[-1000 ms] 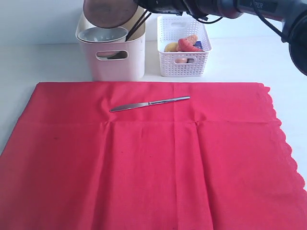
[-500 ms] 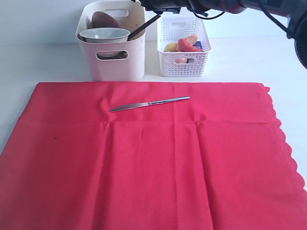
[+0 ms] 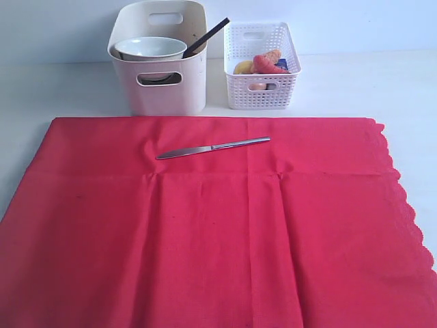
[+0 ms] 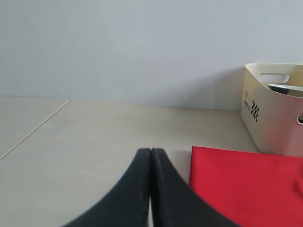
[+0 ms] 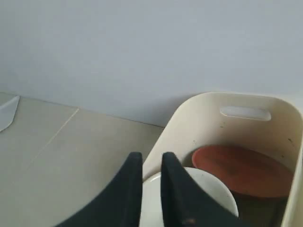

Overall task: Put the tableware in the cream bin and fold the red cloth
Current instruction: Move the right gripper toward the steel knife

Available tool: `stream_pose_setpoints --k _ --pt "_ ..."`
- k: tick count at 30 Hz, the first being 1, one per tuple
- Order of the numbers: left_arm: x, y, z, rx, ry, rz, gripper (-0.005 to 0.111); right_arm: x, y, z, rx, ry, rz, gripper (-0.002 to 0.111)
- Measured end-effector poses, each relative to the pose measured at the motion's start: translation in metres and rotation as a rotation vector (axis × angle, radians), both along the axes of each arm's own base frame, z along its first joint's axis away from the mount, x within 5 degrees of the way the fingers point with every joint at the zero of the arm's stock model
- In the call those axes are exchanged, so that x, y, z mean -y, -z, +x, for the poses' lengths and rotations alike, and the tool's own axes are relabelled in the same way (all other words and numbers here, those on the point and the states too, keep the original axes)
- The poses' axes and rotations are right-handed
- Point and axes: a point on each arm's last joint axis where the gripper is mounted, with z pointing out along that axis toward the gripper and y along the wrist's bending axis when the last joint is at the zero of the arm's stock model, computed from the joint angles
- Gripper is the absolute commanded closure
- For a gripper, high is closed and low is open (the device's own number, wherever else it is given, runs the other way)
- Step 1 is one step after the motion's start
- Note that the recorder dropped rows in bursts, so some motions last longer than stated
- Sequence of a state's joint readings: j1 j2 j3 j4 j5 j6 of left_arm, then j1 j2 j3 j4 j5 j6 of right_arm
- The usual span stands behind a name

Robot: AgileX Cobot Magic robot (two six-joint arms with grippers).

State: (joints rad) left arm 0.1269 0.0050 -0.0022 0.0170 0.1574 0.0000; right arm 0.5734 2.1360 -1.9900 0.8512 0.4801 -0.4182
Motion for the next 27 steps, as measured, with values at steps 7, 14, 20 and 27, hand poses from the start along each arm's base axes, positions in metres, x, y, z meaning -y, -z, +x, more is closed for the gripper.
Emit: stream_pose_setpoints --k 7,14,20,27 --pt "0.0 0.0 0.0 0.0 0.0 0.0 0.106 0.005 -0.01 -0.012 0.022 -0.083 -0.108 0.108" --pt "0.0 0.0 0.0 0.0 0.0 0.0 0.106 0.014 -0.03 -0.026 0.071 -0.129 -0.191 0.108" --pt "0.0 0.0 0.0 0.0 0.0 0.0 0.106 0.03 -0.037 -0.042 0.152 -0.158 -0.327 0.108" --pt "0.0 0.0 0.0 0.0 0.0 0.0 0.106 0.045 -0.017 -0.065 0.292 -0.336 -0.536 0.108"
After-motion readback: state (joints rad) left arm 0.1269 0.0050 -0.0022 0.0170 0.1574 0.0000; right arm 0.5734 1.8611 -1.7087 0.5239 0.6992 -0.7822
